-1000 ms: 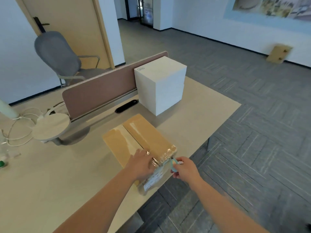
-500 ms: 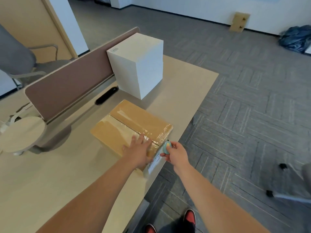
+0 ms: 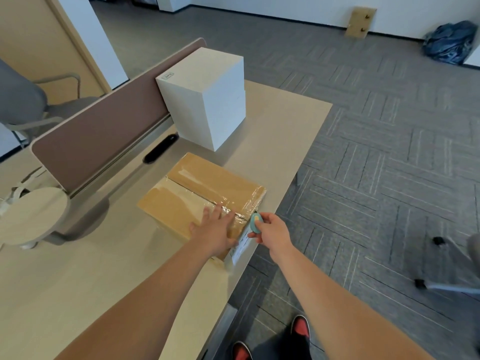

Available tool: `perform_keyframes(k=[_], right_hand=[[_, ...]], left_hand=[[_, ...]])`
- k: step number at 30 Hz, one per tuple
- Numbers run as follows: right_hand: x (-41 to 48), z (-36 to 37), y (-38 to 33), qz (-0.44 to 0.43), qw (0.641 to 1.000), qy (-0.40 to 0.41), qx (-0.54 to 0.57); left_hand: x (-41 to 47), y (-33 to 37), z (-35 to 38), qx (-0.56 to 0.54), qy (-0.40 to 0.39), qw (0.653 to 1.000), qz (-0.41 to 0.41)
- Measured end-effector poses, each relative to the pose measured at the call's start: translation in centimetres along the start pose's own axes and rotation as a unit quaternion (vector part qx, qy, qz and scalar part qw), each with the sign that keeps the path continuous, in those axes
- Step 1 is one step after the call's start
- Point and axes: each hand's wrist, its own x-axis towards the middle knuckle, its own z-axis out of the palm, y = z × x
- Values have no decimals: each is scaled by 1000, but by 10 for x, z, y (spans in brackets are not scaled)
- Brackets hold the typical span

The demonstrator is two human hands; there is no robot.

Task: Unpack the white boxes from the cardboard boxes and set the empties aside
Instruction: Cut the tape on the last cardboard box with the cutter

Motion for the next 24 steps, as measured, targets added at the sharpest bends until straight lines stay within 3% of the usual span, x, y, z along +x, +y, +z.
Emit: perform_keyframes(k=[13,24], right_hand=[[-3,-10,1,-11,993,-57,-107],[-18,-8,3,-17,989,-86,-123]], left_hand=[[1,-1,3,-6,11,1000,4],[-2,-1,1,-17,14,1000,7]])
